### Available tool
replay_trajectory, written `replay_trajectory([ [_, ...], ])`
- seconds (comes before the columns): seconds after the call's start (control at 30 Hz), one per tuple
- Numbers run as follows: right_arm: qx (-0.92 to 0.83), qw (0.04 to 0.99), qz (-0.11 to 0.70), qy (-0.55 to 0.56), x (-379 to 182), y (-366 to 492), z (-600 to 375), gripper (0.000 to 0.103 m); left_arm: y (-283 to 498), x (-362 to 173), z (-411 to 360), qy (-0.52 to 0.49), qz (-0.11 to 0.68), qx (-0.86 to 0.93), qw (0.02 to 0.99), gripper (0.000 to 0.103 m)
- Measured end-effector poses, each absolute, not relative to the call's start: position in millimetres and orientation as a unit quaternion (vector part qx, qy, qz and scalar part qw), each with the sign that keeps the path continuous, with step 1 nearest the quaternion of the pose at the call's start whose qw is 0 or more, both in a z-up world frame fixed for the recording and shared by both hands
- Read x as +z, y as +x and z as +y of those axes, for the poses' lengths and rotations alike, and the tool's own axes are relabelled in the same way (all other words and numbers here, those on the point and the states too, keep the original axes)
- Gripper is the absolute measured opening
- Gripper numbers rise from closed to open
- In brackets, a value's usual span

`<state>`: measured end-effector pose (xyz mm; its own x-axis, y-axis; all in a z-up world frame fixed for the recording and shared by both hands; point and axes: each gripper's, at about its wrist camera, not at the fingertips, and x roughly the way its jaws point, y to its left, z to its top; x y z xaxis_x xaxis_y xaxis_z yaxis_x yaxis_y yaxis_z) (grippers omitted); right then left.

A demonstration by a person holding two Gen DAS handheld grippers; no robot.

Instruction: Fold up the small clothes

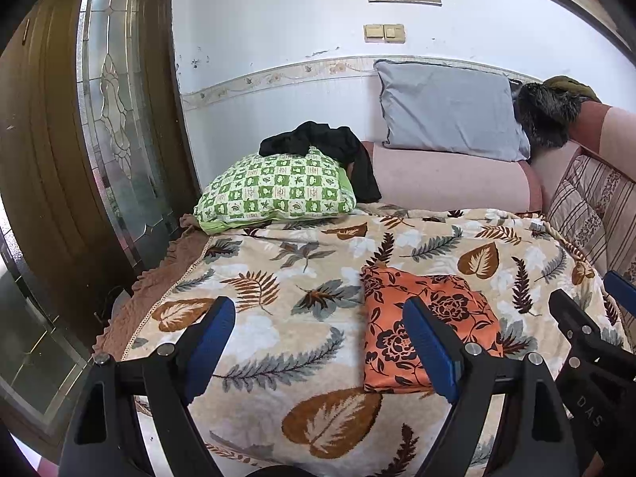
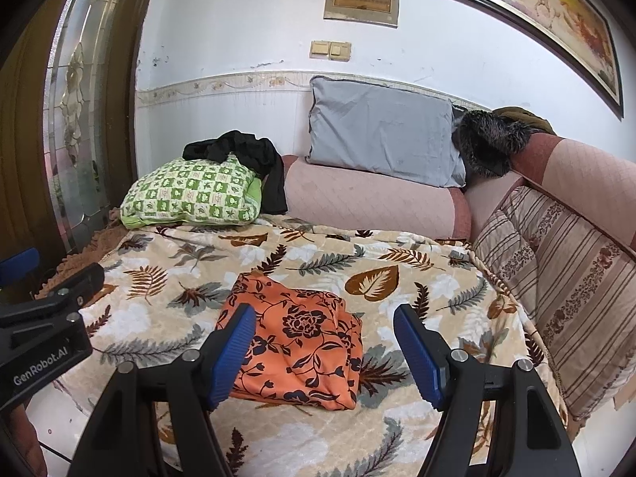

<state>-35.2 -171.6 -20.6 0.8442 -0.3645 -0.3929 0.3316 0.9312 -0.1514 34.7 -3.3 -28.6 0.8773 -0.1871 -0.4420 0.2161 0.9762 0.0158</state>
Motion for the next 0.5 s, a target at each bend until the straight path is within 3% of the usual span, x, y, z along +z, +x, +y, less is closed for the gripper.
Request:
replay_trajectory([
  [0.5, -0.195, 0.955, 0.219, -0.036, -24, -21, -181, 0.075, 52, -30, -17, 0.042, 0.226, -0.126, 0.965, 0.087],
])
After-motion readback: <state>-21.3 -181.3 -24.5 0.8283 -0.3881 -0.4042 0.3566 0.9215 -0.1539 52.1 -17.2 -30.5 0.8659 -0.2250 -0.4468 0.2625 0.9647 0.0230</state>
